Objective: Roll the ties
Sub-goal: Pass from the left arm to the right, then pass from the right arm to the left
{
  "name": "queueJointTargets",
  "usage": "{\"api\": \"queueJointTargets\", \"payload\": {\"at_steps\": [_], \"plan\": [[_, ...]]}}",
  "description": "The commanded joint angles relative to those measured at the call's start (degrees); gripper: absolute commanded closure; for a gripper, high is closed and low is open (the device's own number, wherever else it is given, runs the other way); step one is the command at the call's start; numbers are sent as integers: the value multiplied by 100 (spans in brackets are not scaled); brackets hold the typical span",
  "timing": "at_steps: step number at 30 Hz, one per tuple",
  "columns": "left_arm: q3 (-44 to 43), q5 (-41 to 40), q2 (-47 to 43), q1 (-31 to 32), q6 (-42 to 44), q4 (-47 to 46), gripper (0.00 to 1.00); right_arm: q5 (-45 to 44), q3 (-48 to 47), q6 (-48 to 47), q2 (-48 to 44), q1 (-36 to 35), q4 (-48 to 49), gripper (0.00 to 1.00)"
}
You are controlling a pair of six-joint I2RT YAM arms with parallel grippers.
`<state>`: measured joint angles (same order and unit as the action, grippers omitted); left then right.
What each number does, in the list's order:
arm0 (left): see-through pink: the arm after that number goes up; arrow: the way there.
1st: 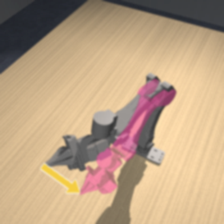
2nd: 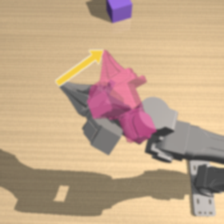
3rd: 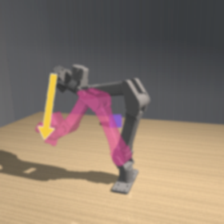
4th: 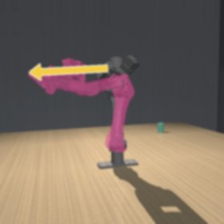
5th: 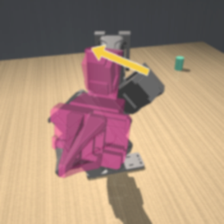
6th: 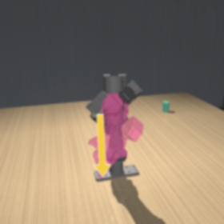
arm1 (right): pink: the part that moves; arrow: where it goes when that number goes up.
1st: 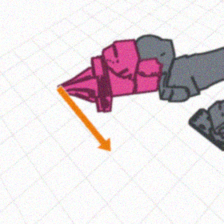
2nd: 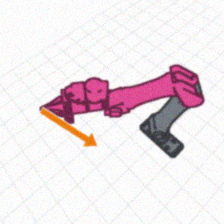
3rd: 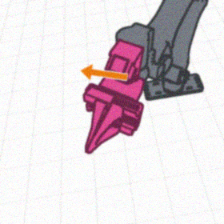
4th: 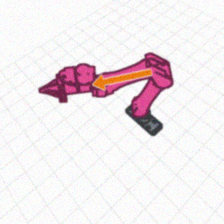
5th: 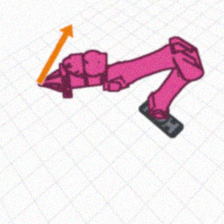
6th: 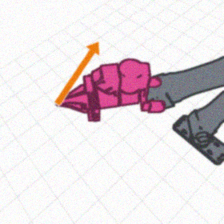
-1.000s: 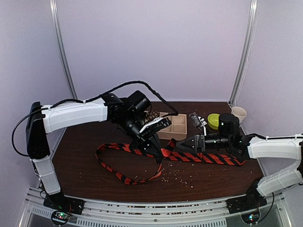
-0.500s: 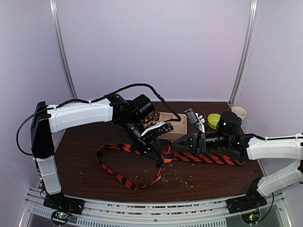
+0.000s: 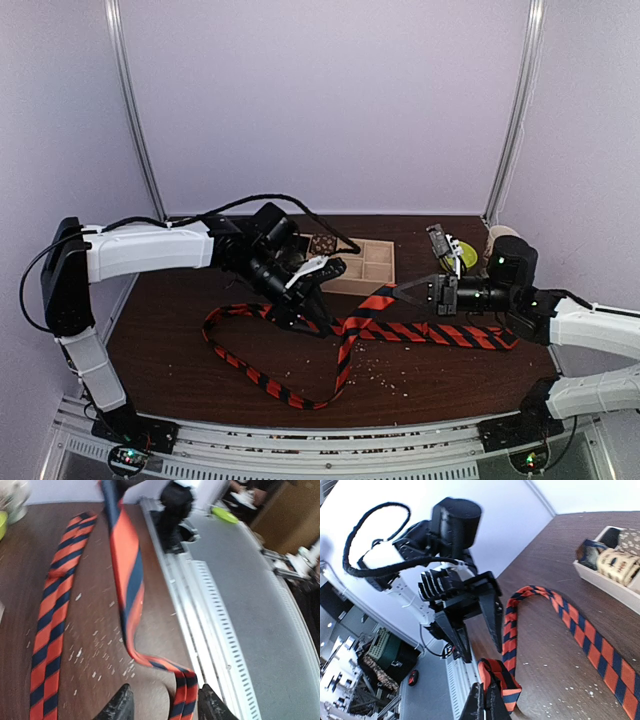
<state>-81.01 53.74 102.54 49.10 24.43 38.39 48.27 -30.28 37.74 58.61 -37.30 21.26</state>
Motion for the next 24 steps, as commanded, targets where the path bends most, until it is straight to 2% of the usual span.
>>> {"api": "queueJointTargets", "payload": {"at_steps": [1,4,7,8,9,10,11,16,19,21,24], "plan": [[1001,-1347,-862,-251,-1494,-2494,50,-790,259,-235,-257,224,-940,100],[1654,-2350,-1269,-255,-1901,-3490,44,-1072,266,-319,-154,348,-1333,100],[2197,-3026,-1627,-259,-2344,-4239,39,-1400,261,-337,-65,530,-1677,100],[2358,-3056,-1669,-258,-2499,-4507,35,-1539,253,-330,-44,618,-1785,100],[2486,-2979,-1661,-244,-2647,-4739,20,-1676,258,-316,-32,710,-1879,100],[2549,-2887,-1609,-220,-2791,-4871,14,-1771,259,-305,-7,819,-1956,100],[2570,-2774,-1534,-170,-2861,-4899,13,-1835,274,-280,20,907,-1998,100],[2785,-2738,-1276,332,-2092,-4156,18,-2008,323,-211,117,1235,-2165,100],[2941,-2444,-1215,337,-2124,-4016,23,-2031,368,-218,224,1317,-2195,100],[2804,-2448,-1081,372,-2240,-4098,25,-1998,401,-204,327,1330,-2145,100],[2129,-2755,-608,565,-2318,-4105,30,-2007,437,-148,506,1336,-2190,100]]}}
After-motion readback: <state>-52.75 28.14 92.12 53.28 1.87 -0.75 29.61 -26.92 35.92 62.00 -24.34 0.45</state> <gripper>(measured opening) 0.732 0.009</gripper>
